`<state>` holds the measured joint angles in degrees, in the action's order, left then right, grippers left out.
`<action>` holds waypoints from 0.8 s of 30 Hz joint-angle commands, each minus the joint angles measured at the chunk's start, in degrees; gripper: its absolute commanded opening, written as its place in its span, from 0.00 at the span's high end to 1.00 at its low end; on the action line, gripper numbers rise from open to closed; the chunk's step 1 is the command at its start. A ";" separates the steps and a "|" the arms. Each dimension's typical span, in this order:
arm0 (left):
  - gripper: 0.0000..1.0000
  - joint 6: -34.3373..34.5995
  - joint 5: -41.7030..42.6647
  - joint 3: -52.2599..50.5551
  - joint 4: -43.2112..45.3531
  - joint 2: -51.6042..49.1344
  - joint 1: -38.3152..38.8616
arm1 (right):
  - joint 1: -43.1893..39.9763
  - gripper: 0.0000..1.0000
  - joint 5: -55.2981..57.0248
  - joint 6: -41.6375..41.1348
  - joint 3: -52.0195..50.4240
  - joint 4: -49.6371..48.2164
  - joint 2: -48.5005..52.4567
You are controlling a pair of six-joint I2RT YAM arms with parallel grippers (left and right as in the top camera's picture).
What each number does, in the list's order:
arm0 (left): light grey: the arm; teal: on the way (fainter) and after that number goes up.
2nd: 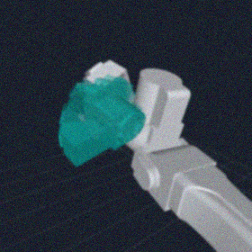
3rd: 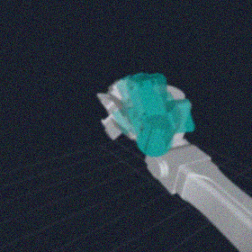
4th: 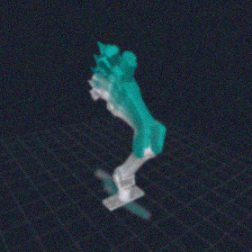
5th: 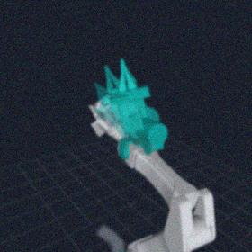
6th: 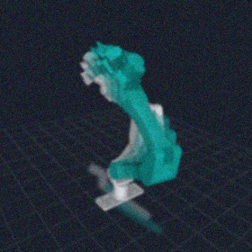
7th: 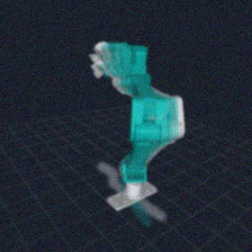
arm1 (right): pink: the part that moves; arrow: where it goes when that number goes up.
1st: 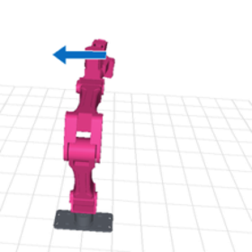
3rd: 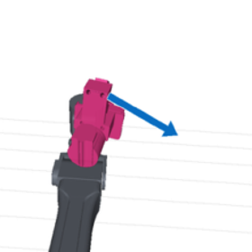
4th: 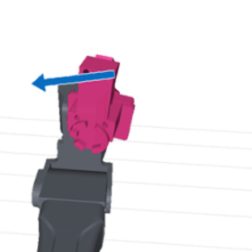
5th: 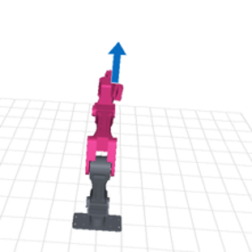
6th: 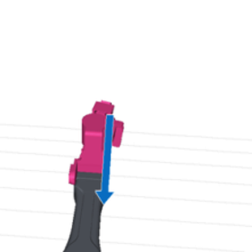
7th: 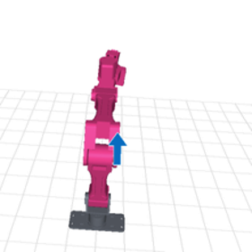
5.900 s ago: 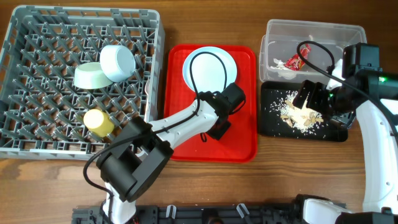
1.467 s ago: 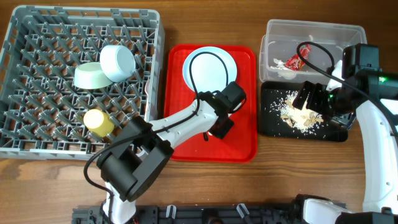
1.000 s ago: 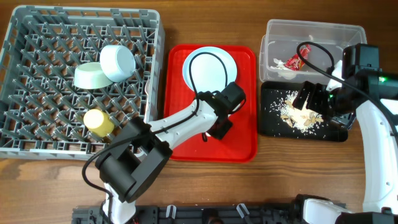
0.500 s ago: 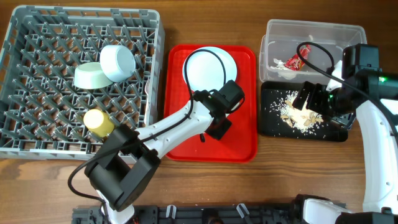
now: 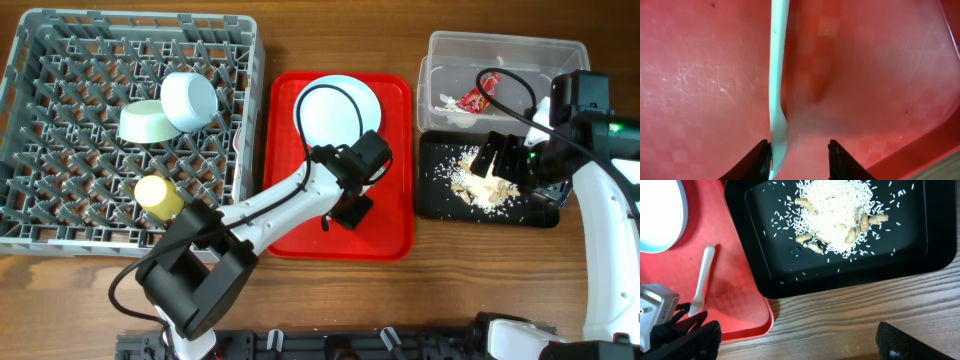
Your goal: Sort waste into correct bins and load items into the dishwasher rack
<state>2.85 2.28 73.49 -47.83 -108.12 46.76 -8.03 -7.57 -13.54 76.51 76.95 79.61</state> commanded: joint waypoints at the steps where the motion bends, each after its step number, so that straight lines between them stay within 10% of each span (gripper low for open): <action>1: 0.59 0.85 1.33 -0.42 -0.24 1.57 -0.37 | -0.20 0.00 0.81 0.74 0.24 0.26 -0.98; 24: 0.65 0.83 -0.85 -0.44 1.57 -5.35 -0.44 | -0.20 0.00 0.81 1.40 0.24 0.28 -0.98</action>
<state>3.14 2.17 73.49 -47.11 -111.02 46.76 -8.03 -7.57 -13.10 76.51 77.14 79.61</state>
